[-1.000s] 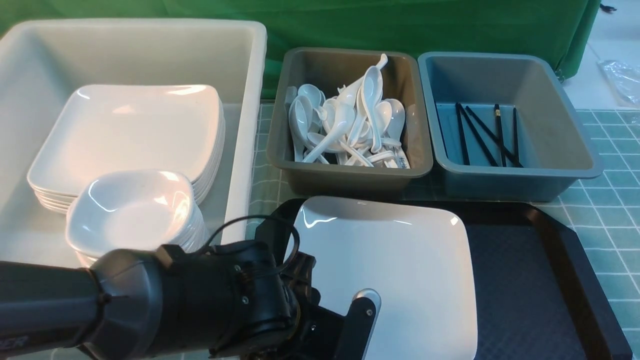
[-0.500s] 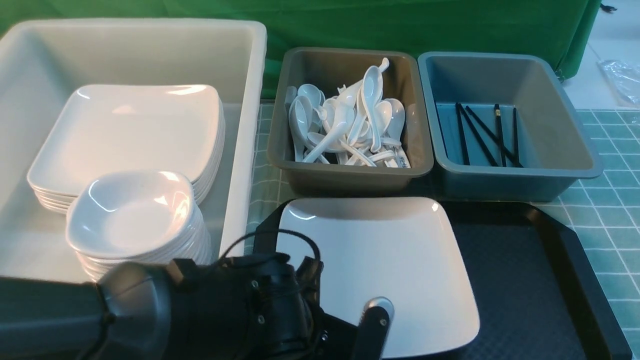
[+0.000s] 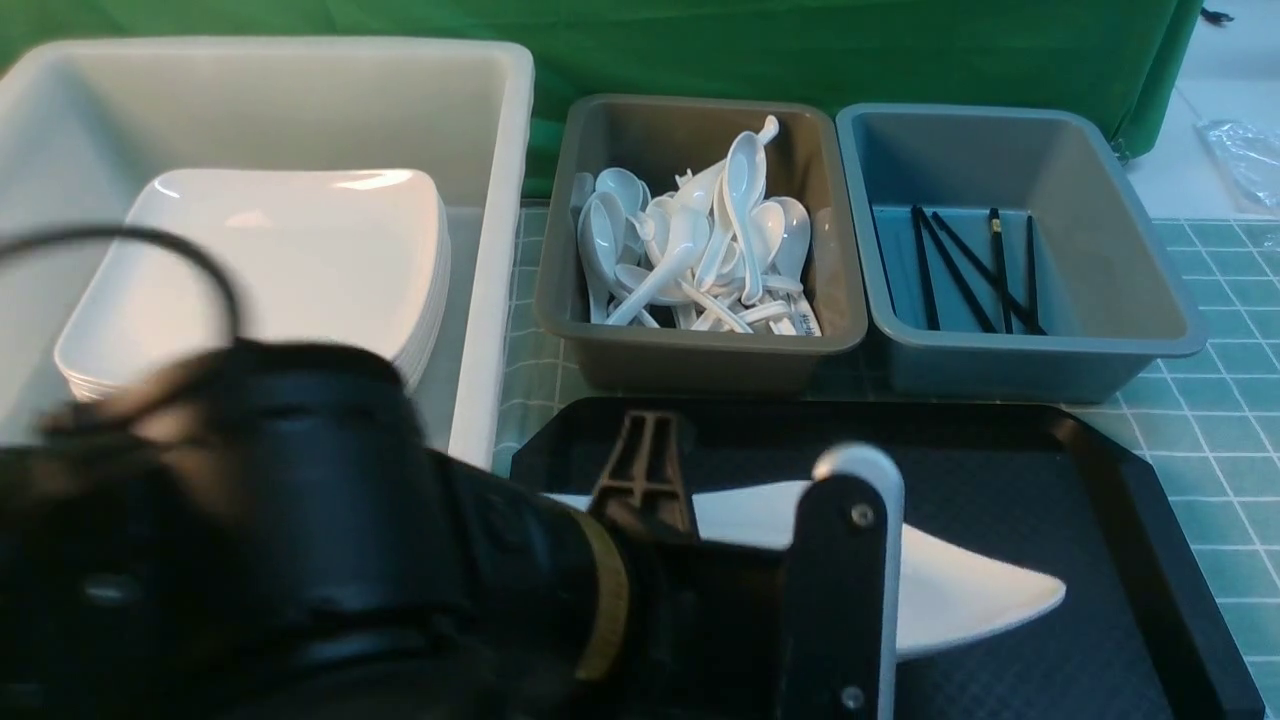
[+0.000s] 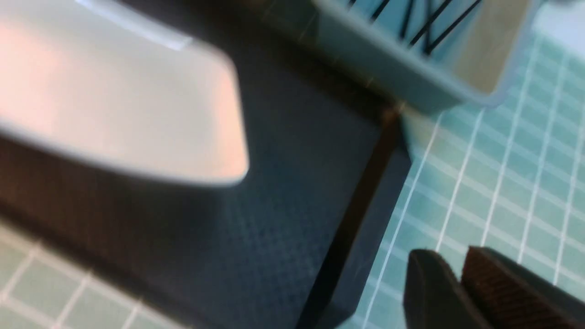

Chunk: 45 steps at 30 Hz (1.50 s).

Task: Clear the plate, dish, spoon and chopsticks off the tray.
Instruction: Use the left arm to put the plate into the large storage box on the left

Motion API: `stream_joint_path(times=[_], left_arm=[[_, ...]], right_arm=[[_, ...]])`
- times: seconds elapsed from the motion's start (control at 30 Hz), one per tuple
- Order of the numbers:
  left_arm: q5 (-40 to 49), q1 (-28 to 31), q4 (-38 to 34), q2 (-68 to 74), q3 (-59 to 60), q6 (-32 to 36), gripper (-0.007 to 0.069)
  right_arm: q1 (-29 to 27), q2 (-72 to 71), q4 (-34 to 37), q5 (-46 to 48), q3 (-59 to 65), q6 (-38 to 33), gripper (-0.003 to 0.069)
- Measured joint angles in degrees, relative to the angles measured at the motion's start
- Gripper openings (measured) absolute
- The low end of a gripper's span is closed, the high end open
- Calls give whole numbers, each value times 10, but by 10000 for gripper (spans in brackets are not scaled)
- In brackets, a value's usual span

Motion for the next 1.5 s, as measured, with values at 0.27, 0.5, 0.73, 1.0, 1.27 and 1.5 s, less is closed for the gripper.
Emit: stream_joint_path(times=[0.27, 0.5, 0.73, 1.0, 1.27, 1.5], left_arm=[[-6, 0, 35, -73, -25, -21, 31], [15, 2, 108, -134, -88, -64, 32], [86, 117, 248, -130, -106, -127, 32], [61, 343, 201, -26, -106, -136, 32], [32, 397, 226, 93, -106, -175, 33], [49, 401, 261, 164, -106, -242, 28]], right_arm=[[0, 0, -5, -41, -37, 23, 22], [0, 7, -2, -108, -39, 37, 22], [0, 67, 65, -209, -39, -3, 22], [0, 97, 97, -241, -39, -46, 22], [0, 97, 101, -211, -39, -61, 22], [0, 97, 103, -191, -39, -70, 22]])
